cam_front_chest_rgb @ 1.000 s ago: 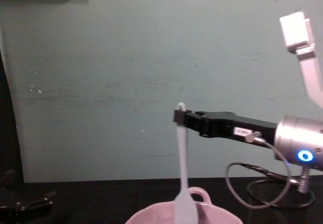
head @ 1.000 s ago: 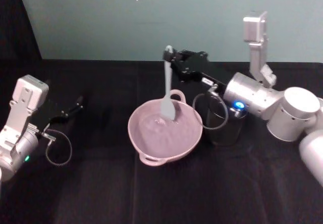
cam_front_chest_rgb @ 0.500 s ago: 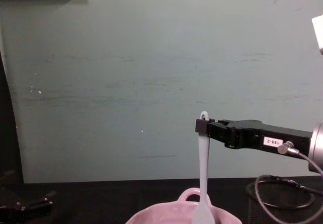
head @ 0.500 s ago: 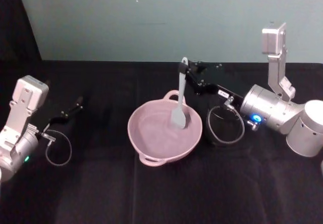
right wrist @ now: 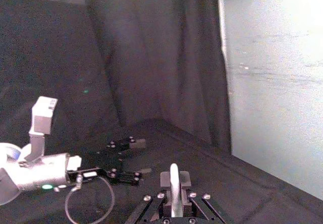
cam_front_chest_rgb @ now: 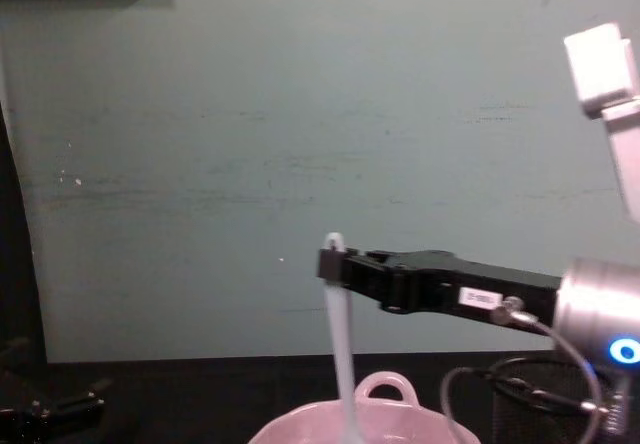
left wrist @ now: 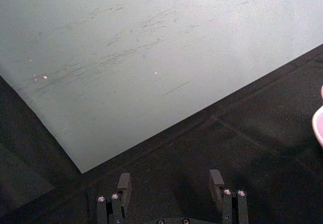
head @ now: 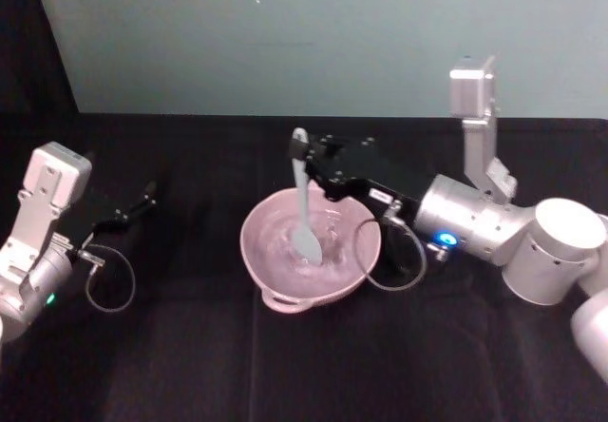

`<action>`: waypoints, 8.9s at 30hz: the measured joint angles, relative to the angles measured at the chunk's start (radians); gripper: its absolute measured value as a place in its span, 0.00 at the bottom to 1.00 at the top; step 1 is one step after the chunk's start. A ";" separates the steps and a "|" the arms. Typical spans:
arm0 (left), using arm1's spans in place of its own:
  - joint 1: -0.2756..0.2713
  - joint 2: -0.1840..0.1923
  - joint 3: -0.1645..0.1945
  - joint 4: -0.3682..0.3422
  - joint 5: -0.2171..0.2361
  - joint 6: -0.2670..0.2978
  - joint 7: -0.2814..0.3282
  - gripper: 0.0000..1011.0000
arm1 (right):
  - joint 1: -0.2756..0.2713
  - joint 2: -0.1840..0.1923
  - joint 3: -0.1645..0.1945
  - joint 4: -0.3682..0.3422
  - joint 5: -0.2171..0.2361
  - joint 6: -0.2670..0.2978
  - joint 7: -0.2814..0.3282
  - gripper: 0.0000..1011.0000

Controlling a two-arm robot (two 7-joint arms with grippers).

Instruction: Use the one hand to pick up the spoon and stir the clear water in the bowl.

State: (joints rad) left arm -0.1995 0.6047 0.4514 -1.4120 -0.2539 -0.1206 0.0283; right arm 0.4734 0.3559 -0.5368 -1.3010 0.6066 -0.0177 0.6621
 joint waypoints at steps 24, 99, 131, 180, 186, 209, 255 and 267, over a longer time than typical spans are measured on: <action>0.000 0.000 0.000 0.000 0.000 0.000 0.000 1.00 | 0.144 -0.109 -0.015 0.240 -0.022 -0.062 0.014 0.11; 0.000 0.000 0.000 0.000 0.000 0.000 0.000 1.00 | 0.039 0.005 0.051 0.053 -0.062 -0.058 -0.037 0.11; 0.000 0.000 0.000 0.000 0.000 0.000 0.000 1.00 | 0.126 -0.118 -0.048 0.167 -0.053 -0.074 0.046 0.11; 0.000 0.000 0.000 0.000 0.000 0.000 0.000 1.00 | -0.090 0.192 0.219 -0.299 0.099 0.041 -0.123 0.11; 0.000 0.000 0.000 0.000 0.000 0.000 0.000 1.00 | -0.121 0.227 0.243 -0.315 0.112 0.057 -0.151 0.11; 0.000 0.000 0.000 0.000 0.000 0.000 0.000 1.00 | -0.231 0.077 0.327 -0.060 0.312 -0.045 -0.124 0.11; 0.000 0.000 0.000 0.000 0.000 0.000 0.000 1.00 | -0.190 0.053 0.292 0.082 0.414 -0.044 -0.078 0.19; 0.000 0.000 0.000 0.000 0.000 0.000 0.000 1.00 | -0.217 0.066 0.298 0.062 0.406 -0.038 -0.113 0.56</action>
State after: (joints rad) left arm -0.1995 0.6047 0.4514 -1.4120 -0.2539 -0.1205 0.0283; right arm 0.2568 0.4219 -0.2388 -1.2387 1.0123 -0.0556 0.5488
